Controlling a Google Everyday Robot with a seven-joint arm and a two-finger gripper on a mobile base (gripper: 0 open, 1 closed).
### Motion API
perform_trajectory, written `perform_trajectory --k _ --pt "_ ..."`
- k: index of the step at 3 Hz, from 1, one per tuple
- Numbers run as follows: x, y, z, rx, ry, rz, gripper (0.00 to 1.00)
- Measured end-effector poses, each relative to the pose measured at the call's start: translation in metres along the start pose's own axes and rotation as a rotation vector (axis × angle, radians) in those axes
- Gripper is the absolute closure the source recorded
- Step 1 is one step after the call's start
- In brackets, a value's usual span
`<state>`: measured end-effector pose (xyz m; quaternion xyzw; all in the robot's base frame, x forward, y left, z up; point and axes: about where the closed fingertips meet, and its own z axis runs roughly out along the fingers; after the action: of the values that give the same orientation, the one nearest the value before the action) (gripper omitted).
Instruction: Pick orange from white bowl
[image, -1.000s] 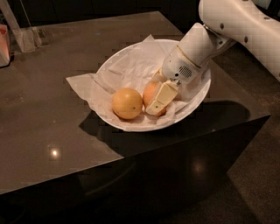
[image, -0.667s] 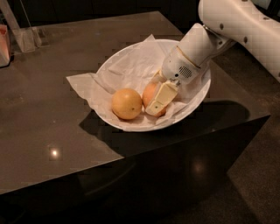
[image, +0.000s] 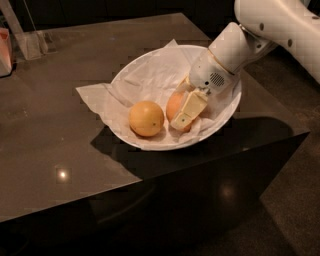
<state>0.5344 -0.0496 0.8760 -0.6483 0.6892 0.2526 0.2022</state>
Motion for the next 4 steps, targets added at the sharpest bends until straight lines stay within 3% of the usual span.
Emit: perform_trajectory --k 2,3,4 --pt "-0.046 0.02 -0.068 0.144 -0.087 -0.181 1.0" --pt "-0.056 0.042 -0.092 0.176 -0.149 -0.226 1.0" --pt "-0.05 0.084 -0.129 0.268 -0.208 -0.2 1.0"
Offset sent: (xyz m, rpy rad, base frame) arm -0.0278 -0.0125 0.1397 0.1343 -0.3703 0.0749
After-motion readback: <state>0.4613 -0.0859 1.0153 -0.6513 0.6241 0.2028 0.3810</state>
